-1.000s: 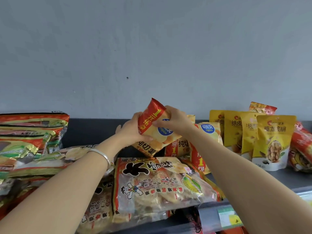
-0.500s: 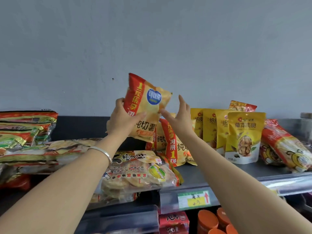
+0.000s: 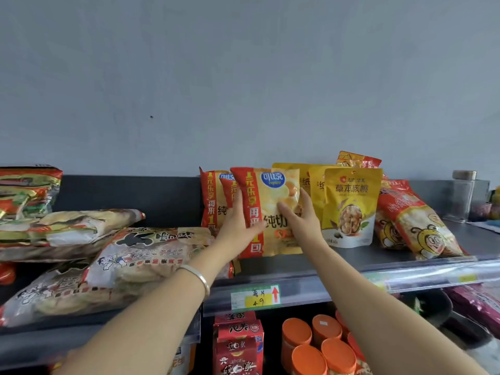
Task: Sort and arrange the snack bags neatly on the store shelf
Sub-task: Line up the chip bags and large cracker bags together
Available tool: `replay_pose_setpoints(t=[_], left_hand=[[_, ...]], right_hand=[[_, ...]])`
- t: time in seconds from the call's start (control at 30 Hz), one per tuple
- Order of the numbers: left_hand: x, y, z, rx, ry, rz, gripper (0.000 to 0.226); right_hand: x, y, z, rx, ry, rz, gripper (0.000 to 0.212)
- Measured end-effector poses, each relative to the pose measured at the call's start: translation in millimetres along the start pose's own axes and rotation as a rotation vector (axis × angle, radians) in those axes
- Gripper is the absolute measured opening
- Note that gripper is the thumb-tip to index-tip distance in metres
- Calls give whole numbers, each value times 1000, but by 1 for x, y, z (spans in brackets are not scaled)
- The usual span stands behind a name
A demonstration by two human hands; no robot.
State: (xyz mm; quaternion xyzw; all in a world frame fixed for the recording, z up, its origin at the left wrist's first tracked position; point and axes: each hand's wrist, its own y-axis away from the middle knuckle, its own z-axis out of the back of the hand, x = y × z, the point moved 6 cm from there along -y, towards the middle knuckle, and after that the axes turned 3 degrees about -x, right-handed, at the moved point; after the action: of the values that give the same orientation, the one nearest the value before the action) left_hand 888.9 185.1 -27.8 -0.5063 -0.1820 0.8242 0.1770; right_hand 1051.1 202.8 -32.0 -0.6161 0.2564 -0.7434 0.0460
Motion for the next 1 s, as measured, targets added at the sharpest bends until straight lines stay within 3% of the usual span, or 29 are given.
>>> replay_pose_setpoints(t=[0.1, 0.2, 0.33, 0.4, 0.57, 0.73, 0.87, 1.0], left_hand=[[20, 9, -18, 29, -182, 56, 89], [26, 12, -22, 3, -294, 47, 81], [30, 15, -30, 113, -528, 76, 76], [26, 20, -25, 33, -662, 62, 69], [20, 28, 1, -263, -456, 127, 50], [21, 30, 7, -197, -588, 120, 52], [19, 36, 25, -206, -605, 95, 48], [20, 42, 52, -201, -659, 68, 36]], right_hand=[[-25, 9, -1, -36, 125, -57, 65], [-28, 18, -1, -102, 265, 20, 60], [-24, 23, 6, -225, 409, 65, 55], [-22, 24, 7, -230, 470, 102, 51], [-23, 23, -13, 36, 481, 143, 53], [-23, 25, -14, -16, 536, 113, 56], [6, 44, -21, -161, 631, 367, 58], [38, 69, -61, -55, 686, 670, 53]])
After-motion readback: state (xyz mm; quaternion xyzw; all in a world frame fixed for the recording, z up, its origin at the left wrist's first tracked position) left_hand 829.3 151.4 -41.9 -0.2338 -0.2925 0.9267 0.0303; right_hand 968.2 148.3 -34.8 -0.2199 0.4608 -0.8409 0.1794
